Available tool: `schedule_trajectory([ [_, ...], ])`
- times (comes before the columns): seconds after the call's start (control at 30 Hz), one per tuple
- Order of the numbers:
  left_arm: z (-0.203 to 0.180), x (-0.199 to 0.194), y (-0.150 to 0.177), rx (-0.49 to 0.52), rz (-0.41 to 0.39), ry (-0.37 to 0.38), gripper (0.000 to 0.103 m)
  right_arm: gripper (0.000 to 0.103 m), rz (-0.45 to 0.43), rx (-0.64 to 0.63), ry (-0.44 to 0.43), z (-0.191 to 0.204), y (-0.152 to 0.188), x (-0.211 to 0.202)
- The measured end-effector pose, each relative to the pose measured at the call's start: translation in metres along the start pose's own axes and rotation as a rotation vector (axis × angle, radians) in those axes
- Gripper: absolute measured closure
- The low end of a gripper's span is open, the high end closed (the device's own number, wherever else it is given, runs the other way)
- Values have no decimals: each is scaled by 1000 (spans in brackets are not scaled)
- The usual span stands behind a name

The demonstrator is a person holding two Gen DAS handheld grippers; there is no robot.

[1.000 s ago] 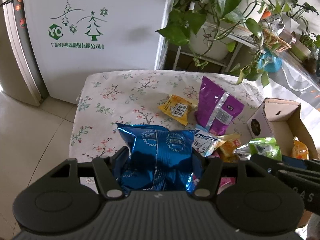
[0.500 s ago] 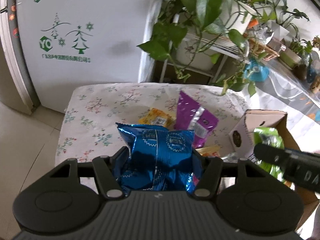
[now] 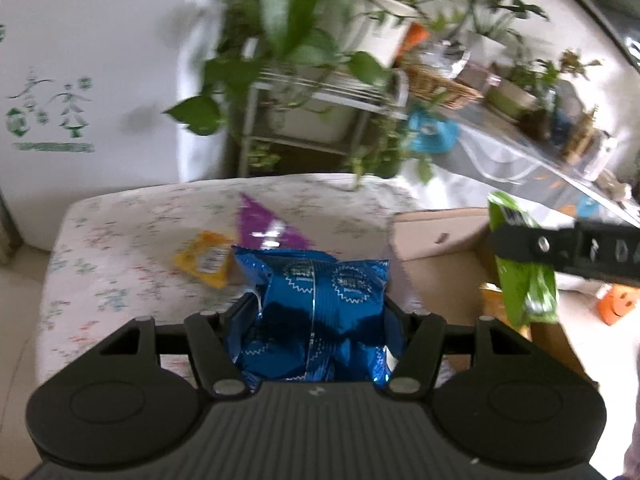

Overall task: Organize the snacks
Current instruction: 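Lift the blue bag with the left tool while the right tool carries the green bag toward the box, then lower the blue and green bags into the box and open both tools, then withdraw both tools from the box back over the snack pile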

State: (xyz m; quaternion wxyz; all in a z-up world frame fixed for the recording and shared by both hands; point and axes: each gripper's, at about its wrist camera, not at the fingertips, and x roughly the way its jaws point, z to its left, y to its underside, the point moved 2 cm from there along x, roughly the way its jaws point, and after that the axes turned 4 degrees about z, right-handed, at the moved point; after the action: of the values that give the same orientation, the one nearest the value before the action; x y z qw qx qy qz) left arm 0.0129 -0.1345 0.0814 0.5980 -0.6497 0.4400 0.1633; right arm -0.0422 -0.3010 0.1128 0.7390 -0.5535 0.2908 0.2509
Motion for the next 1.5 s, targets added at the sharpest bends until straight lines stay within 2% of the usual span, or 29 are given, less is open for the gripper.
schedule_trajectory([
  [0.2, -28, 6, 4, 52, 3, 66, 40, 47, -31, 56, 26, -33, -11, -10],
  [0.47, -67, 16, 18, 124, 41, 174, 40, 47, -21, 131, 72, -73, -14, -12],
  [0.93, -126, 28, 36, 205, 58, 348, 39, 47, 13, 163, 100, -91, -13, -4],
  [1.0, -130, 35, 39, 203, 76, 339, 33, 47, 22, 168, 104, -92, -13, -2],
  [1.07, -130, 36, 41, 189, 69, 343, 21, 45, 29, 178, 114, -94, -12, 1],
  [1.1, -129, 34, 40, 181, 62, 343, 18, 43, 33, 183, 117, -95, -12, 2],
  [1.17, -129, 33, 38, 175, 59, 324, 16, 34, 42, 196, 119, -96, -11, 4],
  [1.5, -104, 22, 25, 127, 63, 283, 12, 28, 32, 215, 76, -90, -12, 2],
])
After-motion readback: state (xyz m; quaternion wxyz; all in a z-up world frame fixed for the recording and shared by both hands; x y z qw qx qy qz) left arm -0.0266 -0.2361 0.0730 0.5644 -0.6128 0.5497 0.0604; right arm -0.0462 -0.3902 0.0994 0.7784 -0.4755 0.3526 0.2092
